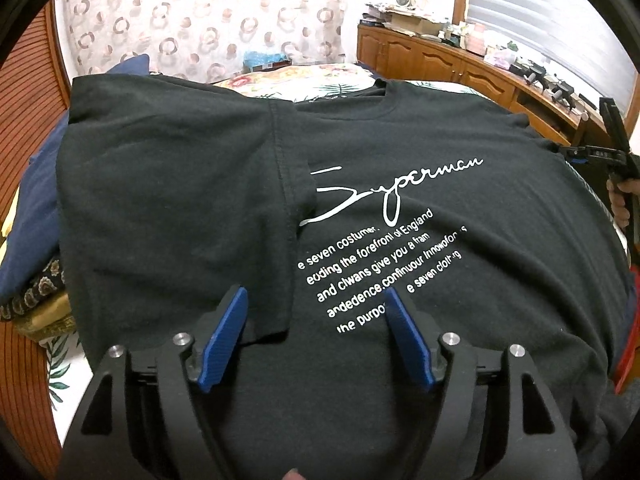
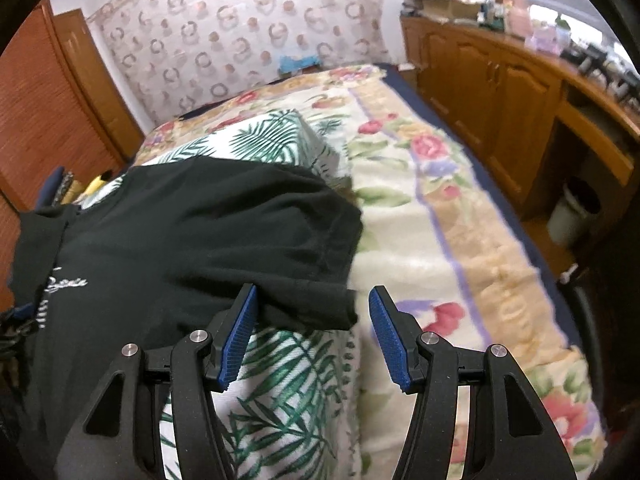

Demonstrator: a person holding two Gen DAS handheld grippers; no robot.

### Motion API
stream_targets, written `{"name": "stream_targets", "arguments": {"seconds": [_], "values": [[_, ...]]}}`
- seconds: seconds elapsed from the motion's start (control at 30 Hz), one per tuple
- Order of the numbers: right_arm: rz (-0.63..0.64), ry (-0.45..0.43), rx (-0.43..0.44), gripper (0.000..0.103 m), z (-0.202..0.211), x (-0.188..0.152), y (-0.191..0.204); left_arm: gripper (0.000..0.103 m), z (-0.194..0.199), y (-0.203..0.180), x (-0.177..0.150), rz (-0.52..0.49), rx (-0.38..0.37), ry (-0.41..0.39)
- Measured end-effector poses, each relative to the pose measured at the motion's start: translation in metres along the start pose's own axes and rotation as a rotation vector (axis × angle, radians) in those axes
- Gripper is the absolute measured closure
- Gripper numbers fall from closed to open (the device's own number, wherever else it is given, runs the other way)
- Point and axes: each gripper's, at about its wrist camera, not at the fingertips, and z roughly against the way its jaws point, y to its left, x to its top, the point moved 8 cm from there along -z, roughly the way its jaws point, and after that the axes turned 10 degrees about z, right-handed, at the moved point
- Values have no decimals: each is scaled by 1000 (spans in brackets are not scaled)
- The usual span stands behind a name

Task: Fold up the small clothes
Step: 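Move the right gripper to the opposite side edge of the shirt, then grasp the opposite side edge and sleeve with the right gripper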

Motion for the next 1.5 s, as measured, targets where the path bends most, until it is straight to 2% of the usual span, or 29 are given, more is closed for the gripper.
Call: {"name": "stream_targets", "arguments": {"seconds": [0.17, 0.33, 0.4, 0.53, 0.63, 0.73, 0.87, 1.0, 1.13, 1.2, 1.3, 1.5], "values": [[48, -7, 17, 80, 3, 5, 13, 27, -1, 0, 0, -4, -5, 5], [159, -85, -46, 87, 19, 24, 33, 22, -2, -2, 1, -13, -10, 12], [192, -125, -36, 88, 28, 35, 47, 21, -2, -2, 1, -15, -10, 12], [275, -196, 6, 88, 46, 55, 93, 21, -2, -1, 1, -15, -10, 12], [352, -209, 67, 88, 49, 57, 133, 20, -1, -1, 1, -15, -9, 12], [403, -181, 107, 88, 41, 48, 164, 20, -1, -1, 1, -15, -10, 12], [437, -109, 130, 88, 20, 25, 184, 20, -2, 0, 1, -15, -8, 13], [444, -34, 126, 88, -2, 3, 190, 20, -1, 0, 1, -15, -8, 13], [447, -9, 116, 78, -2, -8, 190, 20, -1, 0, 2, -20, 0, 10], [449, -13, 97, 60, 4, -10, 186, 20, 4, 0, 3, -25, 9, -14], [439, -33, 83, 59, 20, -12, 177, 20, 23, -5, 10, 0, -47, -69], [387, -69, -8, 57, 37, 0, 139, 20, 64, -10, 27, 45, -95, -174]]}}
